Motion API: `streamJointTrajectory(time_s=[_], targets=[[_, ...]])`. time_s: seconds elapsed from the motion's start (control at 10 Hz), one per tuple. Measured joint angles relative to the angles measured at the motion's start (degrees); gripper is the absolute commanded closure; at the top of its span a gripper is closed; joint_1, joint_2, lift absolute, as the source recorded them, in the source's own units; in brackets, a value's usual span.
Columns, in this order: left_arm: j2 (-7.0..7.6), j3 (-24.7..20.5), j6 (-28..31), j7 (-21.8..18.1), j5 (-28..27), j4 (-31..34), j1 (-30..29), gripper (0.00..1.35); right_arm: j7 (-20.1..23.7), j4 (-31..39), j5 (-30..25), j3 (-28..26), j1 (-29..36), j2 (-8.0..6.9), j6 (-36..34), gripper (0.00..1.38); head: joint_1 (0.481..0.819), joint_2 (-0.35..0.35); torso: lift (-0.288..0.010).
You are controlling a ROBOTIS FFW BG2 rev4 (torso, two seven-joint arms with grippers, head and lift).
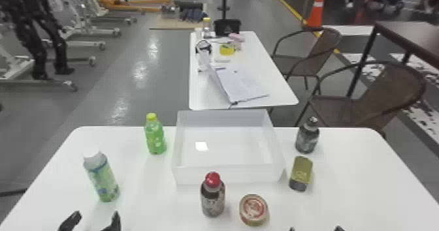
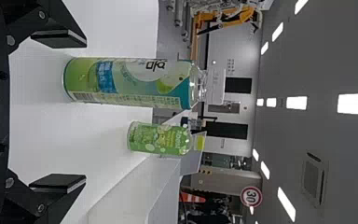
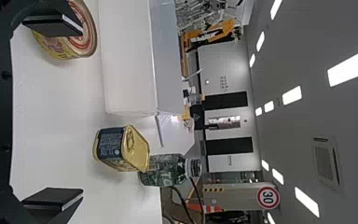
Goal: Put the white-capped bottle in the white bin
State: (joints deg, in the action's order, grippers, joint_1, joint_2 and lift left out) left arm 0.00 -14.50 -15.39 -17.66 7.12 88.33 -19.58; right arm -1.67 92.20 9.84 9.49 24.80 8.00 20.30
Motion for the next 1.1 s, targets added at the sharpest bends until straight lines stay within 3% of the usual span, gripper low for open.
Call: streamJointTrajectory(time_s=[0.6, 1.1], targets=[[0.0, 0.07, 0.18, 0.57, -0.49, 0.0, 0.07, 0.26, 0.0, 0.0, 0.06, 0.0, 0.0, 0.0, 0.0, 0.09, 0.549, 0.0, -0.1], [0.0, 0.17, 0.93, 3.76, -1.85, -3.31, 3.73, 0.26, 0.0, -0.09, 0.09, 0.0, -0.02, -0.01, 0.0, 0.09, 0.549, 0.0, -0.1]])
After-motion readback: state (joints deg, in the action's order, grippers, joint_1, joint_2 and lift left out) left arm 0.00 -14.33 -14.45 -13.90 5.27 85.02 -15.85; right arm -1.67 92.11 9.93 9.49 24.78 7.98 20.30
